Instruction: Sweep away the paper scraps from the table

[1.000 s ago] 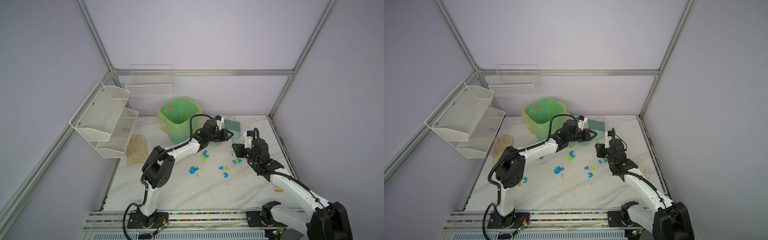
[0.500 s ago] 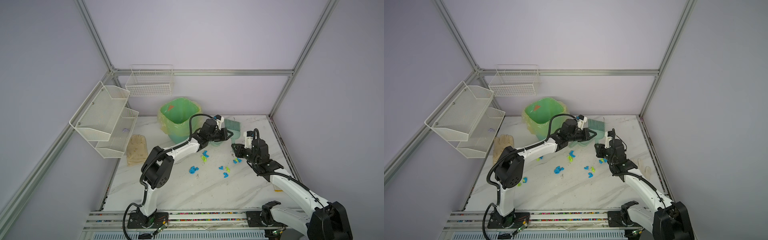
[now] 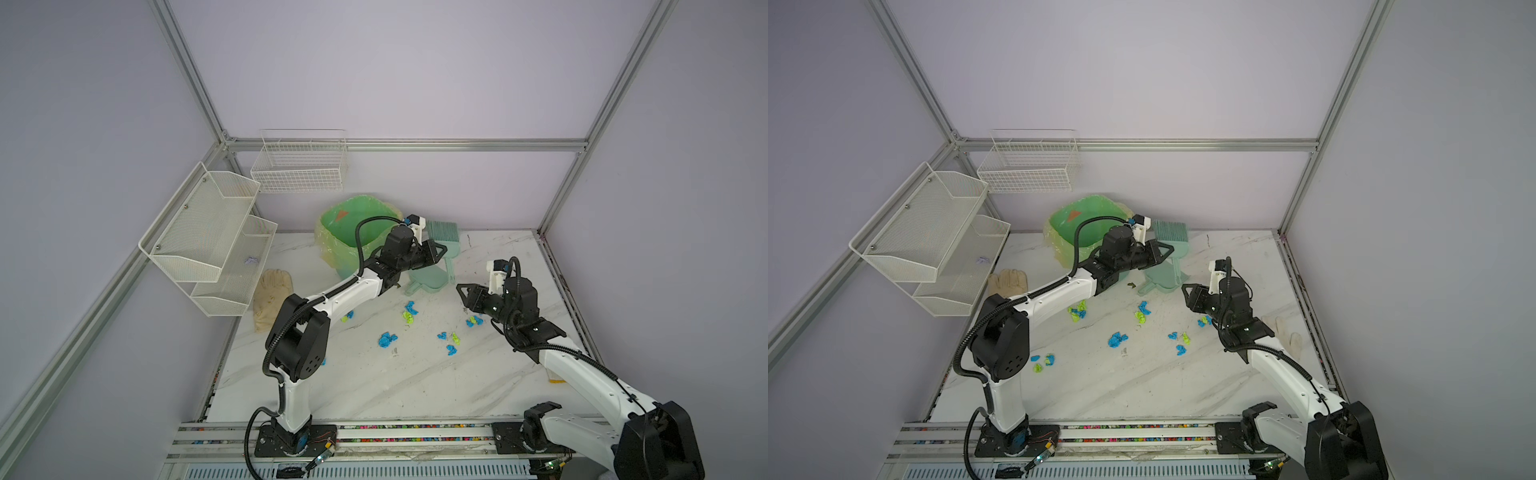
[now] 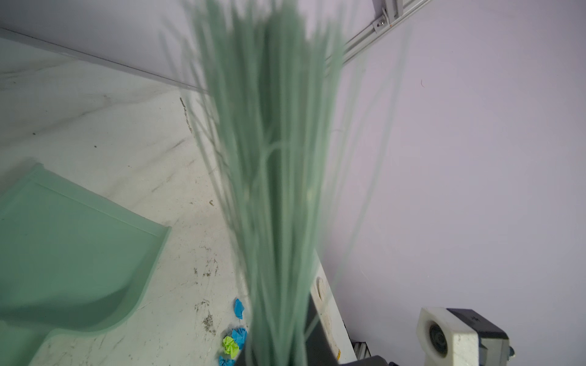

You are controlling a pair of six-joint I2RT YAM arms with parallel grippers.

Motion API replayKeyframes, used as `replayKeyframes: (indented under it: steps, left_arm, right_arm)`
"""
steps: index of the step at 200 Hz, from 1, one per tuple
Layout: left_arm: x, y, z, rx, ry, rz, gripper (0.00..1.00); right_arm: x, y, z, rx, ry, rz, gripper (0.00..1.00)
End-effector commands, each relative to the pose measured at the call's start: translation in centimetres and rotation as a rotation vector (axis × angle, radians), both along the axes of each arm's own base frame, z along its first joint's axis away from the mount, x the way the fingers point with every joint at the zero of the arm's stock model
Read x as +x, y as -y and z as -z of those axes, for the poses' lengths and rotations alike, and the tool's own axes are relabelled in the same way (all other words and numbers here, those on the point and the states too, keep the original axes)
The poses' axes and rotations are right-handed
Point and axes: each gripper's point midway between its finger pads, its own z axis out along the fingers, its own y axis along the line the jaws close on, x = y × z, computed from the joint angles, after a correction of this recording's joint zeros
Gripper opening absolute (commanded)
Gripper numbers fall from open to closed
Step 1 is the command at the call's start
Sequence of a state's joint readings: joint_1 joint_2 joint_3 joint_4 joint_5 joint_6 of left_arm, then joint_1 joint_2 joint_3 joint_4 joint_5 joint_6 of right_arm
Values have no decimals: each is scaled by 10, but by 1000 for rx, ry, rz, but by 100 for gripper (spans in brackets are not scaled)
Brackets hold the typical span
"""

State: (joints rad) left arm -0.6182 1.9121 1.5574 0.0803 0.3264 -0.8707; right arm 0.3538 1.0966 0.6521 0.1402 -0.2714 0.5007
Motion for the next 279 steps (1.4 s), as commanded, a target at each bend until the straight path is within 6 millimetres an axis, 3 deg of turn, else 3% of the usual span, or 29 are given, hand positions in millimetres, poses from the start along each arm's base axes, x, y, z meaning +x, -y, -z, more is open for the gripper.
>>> replayKeyframes:
  steps: [1,49,110,164,205,279]
  left_arm:
    - [-7,-11,-26,-21,73,-11,0]
    - [-2,-23,-40,-48,110,-43,0]
    - [9,-24,-51,-131,117,-53,0]
    - [6,-16,-76,-230,160,-5,0]
    - [0,-6,-92,-298,173,67,0]
    - [-8,3,-100,-396,203,136,0]
  right_arm:
    - [4,-6,-5,86,-17,3,58]
    - [12,-20,-3,202,-53,-54,75]
    - [8,-18,-38,427,21,-107,95]
    - [7,-19,-71,572,91,-164,92]
    - [11,-22,-81,631,122,-190,89]
    - [21,-19,-102,729,208,-189,79]
